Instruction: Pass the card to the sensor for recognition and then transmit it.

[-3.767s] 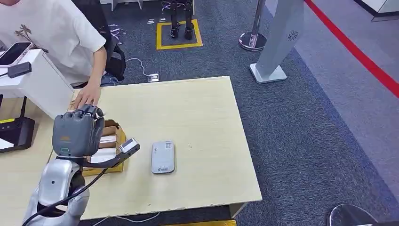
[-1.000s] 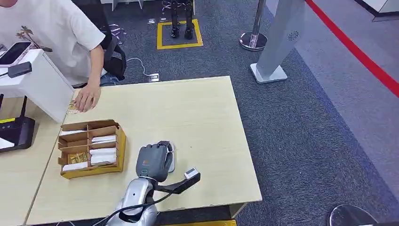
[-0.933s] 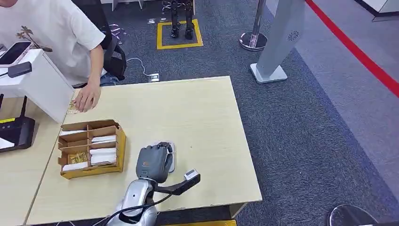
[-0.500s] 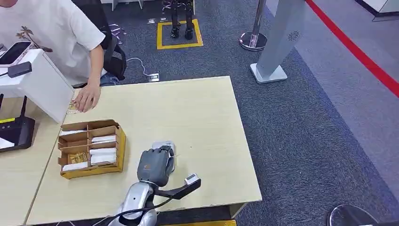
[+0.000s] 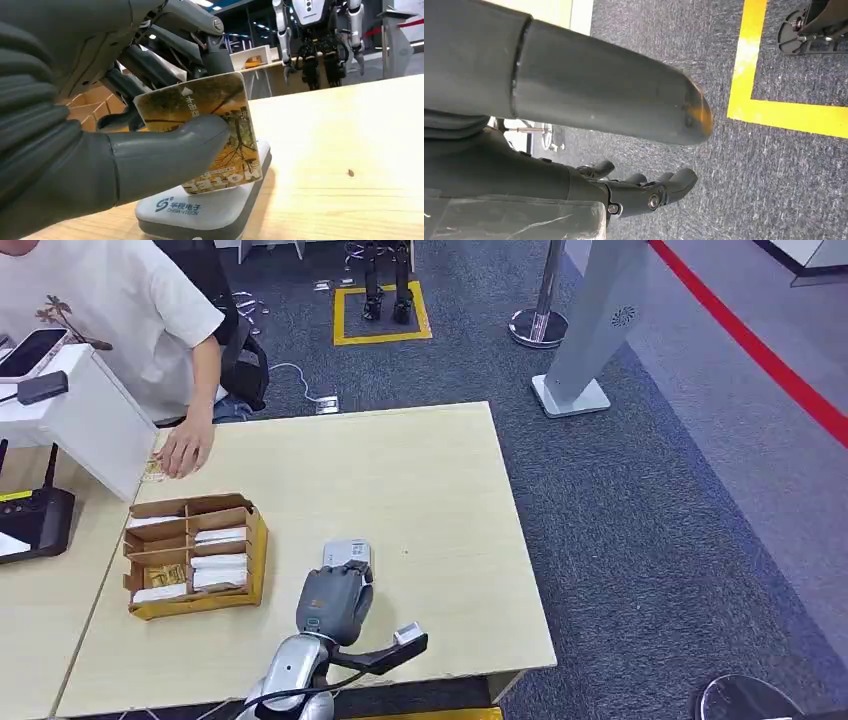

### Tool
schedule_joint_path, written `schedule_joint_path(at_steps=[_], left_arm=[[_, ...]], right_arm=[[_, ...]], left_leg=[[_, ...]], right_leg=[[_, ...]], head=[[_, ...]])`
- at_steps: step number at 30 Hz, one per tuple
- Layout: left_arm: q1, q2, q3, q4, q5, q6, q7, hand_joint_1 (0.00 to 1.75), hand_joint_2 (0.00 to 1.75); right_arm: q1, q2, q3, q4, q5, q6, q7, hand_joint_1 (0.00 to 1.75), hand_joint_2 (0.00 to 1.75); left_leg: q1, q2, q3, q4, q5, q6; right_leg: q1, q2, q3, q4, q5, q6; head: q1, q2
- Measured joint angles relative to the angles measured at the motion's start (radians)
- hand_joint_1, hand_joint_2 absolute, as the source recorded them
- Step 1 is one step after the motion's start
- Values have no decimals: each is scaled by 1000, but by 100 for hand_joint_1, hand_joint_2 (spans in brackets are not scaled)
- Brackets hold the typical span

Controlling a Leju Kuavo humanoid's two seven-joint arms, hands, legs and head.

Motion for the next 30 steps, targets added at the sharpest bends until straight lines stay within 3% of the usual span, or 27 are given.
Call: schedule_joint_path(at_steps=[9,21,25,30], left_arm=[[8,2,20,-39,0,5,11,175,175],[-9,35,57,-251,0,-13,96,175,175],[-43,81,62,-331,0,-36,157,175,175],[-117,174,63,-396,0,-72,222,175,175]], right_arm=[[1,0,0,0,28,3,1,0,0],[1,0,0,0,78,17,-12,0,0],[1,0,0,-1,92,20,-15,0,0],[1,-1,0,-1,110,34,-23,0,0]], left_leg=[[0,0,0,0,0,0],[0,0,0,0,0,0],[0,0,0,0,0,0],[0,0,0,0,1,0]], right_leg=[[0,0,0,0,0,0],[0,0,0,0,0,0],[0,0,0,0,0,0],[1,0,0,1,0,0]], head=[[0,0],[0,0],[0,0],[0,0]])
